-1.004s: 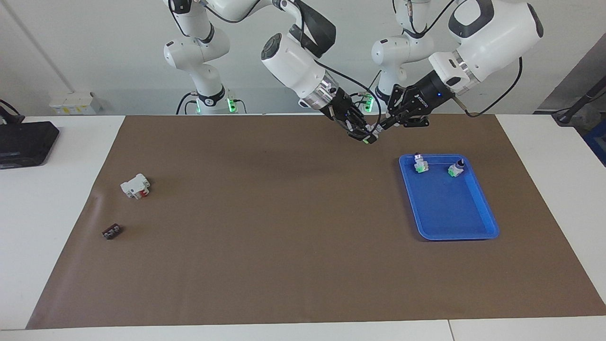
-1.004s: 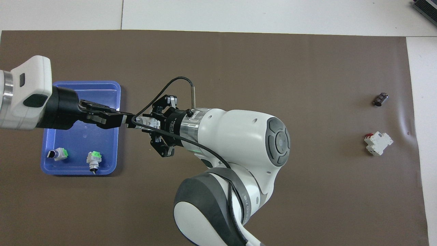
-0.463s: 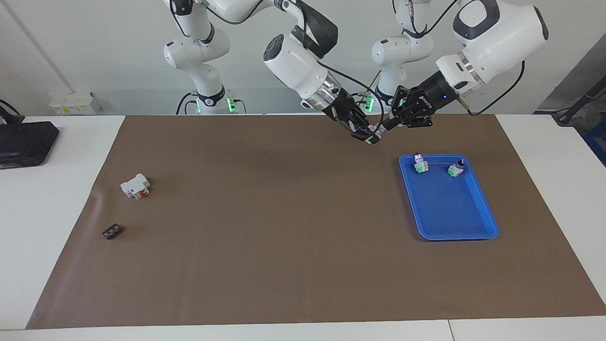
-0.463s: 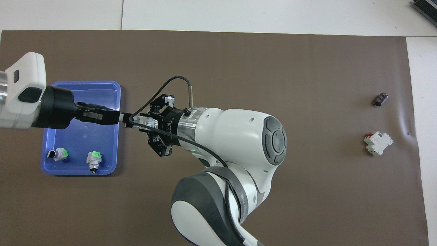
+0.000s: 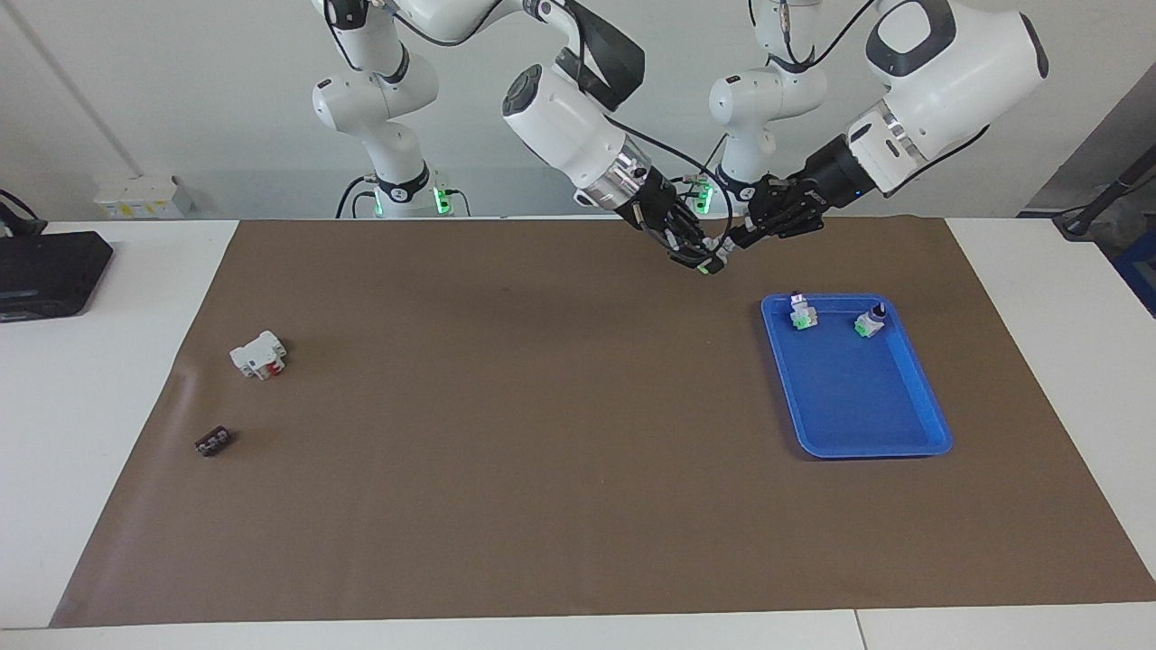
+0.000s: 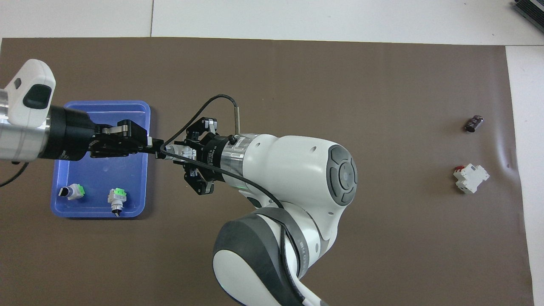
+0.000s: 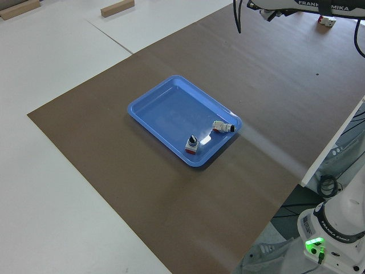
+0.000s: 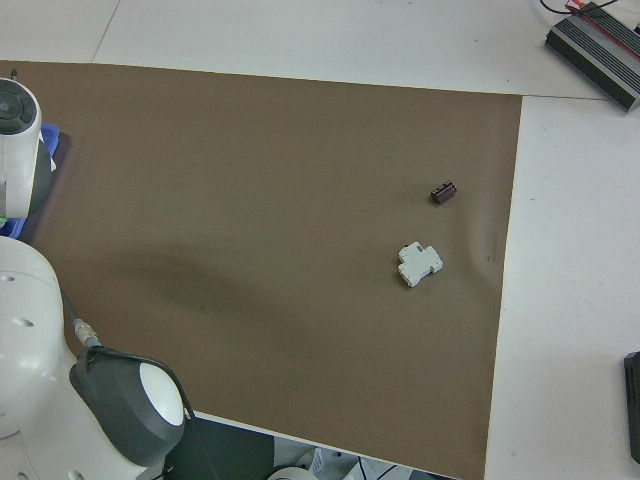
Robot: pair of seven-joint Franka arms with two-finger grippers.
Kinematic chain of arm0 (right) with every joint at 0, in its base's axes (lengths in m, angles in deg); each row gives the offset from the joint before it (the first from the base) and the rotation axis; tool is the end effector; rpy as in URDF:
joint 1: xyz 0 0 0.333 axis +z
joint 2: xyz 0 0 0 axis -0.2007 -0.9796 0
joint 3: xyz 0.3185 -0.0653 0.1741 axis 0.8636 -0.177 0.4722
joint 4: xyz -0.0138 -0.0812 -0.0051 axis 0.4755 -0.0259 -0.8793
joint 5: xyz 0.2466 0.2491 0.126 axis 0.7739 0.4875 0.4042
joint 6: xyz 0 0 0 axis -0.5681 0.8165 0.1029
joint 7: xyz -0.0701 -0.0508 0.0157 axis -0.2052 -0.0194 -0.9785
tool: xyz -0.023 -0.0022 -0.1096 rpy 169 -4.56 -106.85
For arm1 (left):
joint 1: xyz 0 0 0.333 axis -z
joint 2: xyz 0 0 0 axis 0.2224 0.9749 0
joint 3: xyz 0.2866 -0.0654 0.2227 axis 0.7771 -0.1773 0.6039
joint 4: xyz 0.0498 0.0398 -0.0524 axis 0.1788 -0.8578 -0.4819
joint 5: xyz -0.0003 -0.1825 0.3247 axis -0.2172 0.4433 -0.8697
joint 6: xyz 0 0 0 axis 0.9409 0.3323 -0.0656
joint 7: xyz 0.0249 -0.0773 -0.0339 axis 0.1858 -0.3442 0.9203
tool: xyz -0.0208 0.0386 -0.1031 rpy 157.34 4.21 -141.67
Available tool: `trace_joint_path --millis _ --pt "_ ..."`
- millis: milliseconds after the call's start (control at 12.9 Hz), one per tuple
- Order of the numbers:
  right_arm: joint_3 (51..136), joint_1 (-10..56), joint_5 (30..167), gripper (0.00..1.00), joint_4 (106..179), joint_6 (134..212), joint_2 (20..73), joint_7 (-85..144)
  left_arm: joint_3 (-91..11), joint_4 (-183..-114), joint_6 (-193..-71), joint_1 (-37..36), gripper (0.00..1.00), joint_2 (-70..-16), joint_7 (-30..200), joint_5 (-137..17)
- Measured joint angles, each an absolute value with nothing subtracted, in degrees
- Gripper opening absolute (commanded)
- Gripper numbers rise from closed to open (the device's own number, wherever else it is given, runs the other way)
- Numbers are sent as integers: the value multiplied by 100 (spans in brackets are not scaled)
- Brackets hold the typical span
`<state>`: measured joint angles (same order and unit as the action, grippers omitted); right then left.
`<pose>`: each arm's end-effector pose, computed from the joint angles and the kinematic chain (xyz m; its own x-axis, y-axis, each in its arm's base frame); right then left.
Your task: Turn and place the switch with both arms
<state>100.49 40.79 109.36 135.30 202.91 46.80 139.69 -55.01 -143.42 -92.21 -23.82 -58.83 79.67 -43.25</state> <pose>0.5110 0.4465 0.5781 0.1058 -0.6718 -0.7331 -0.9752 0.0740 -0.2086 0.4971 -0.1344 0.6485 0.9829 0.1220 -0.1380 0.1818 -0.7618 0.6217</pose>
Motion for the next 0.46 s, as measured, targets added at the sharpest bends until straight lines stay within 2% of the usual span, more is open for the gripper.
trace_joint_path --millis 463 --pt "10057 4080 10936 0 13535 20211 4706 13969 -5490 -14342 -9043 -2430 0 -5882 10569 -4336"
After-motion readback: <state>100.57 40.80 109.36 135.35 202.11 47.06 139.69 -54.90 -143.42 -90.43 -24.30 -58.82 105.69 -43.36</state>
